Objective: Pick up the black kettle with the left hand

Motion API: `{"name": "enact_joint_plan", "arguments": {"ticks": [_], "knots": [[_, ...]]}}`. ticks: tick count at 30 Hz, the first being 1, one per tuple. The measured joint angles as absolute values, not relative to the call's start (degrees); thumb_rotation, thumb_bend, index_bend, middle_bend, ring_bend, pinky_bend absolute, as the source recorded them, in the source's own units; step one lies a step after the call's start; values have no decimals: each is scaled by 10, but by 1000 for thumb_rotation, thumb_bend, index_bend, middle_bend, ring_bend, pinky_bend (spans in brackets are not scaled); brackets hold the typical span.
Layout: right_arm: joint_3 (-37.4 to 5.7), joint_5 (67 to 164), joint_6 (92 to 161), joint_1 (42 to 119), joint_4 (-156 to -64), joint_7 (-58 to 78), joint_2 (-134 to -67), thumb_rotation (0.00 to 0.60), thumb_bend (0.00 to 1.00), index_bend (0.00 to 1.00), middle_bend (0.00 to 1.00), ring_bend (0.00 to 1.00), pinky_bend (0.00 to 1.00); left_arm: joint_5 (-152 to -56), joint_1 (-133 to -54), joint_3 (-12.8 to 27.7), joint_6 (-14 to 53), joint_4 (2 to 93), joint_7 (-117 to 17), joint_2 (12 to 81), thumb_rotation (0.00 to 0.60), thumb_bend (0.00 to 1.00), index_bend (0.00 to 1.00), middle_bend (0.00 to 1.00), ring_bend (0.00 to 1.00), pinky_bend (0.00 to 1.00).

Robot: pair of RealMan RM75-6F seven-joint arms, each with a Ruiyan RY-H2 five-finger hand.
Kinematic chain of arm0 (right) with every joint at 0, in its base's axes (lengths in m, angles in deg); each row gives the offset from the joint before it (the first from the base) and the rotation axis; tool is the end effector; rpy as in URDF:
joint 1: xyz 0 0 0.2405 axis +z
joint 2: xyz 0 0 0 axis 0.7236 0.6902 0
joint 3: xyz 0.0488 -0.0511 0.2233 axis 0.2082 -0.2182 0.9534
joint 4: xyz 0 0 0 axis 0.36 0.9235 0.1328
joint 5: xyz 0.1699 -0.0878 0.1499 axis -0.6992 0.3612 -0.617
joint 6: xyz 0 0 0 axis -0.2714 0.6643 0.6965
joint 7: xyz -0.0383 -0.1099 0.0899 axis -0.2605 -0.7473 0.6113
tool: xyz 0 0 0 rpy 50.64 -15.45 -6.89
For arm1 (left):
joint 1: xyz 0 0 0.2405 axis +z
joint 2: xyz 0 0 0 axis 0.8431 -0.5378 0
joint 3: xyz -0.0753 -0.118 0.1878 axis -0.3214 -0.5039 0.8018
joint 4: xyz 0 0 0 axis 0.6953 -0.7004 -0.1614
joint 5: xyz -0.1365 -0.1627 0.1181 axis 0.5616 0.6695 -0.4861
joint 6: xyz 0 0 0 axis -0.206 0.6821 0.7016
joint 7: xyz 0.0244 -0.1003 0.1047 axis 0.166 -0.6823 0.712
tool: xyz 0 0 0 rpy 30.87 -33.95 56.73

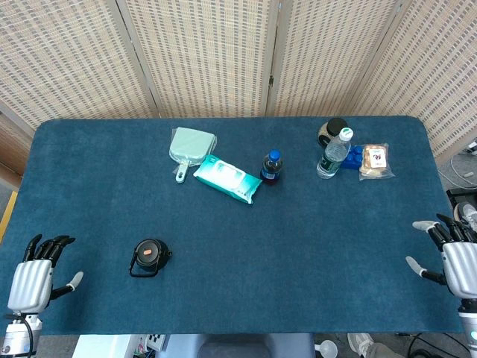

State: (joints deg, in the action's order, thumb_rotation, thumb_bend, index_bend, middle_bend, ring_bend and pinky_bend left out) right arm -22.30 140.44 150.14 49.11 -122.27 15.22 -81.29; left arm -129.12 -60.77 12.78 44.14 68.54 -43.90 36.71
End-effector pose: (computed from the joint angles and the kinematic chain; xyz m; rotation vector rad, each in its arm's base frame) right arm -0.3248 -0.1788 0.1401 1.3489 -0.8674 0.9454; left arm -0.2779 0.1753 0.0777 -1.3177 -0.9238 -0.9741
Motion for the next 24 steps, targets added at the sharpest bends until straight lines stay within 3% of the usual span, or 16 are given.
{"name": "enact_joint_plan", "arguments": {"ticks": [14,24], "knots": [[-212,1408,1528,488,-1219,167,-810,600,203,299,310,138,162,-1302,-618,127,431,687,-447,358,600,200,231,207,193,42],[-198,1400,1548,483,-1219,162,-817,600,202,299,302,138,162,-1331,-646,141,385,701,-455,327,600,173,156,164,184,42]]}}
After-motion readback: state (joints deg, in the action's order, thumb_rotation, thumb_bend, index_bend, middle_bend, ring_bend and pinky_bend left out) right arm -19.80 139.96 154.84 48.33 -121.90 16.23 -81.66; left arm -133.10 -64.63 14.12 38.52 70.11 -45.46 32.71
